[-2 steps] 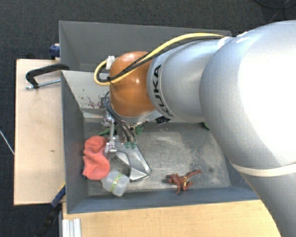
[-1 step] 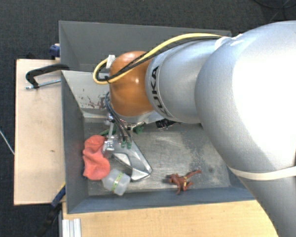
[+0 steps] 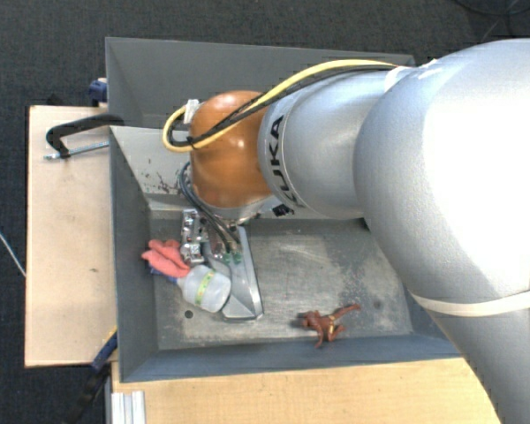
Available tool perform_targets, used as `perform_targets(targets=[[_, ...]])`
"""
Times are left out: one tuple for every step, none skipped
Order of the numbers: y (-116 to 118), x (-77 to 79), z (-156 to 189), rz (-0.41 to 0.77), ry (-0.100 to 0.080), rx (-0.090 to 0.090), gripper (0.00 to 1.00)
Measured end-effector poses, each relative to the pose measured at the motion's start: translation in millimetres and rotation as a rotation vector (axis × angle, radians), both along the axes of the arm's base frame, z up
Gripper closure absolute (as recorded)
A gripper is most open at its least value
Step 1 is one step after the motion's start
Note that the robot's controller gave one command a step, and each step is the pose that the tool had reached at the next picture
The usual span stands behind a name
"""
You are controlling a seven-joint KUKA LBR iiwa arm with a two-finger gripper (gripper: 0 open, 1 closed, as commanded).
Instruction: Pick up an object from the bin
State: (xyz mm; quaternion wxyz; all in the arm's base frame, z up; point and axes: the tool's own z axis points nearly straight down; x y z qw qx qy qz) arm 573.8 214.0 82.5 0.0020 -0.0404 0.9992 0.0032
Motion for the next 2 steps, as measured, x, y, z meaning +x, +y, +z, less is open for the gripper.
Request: perform_targets(targets=[[0,0.2,0,0.000,-0.001,0.001,1.00],[-11,-6.5,35,0.000,0.003,-0.004,1.00]])
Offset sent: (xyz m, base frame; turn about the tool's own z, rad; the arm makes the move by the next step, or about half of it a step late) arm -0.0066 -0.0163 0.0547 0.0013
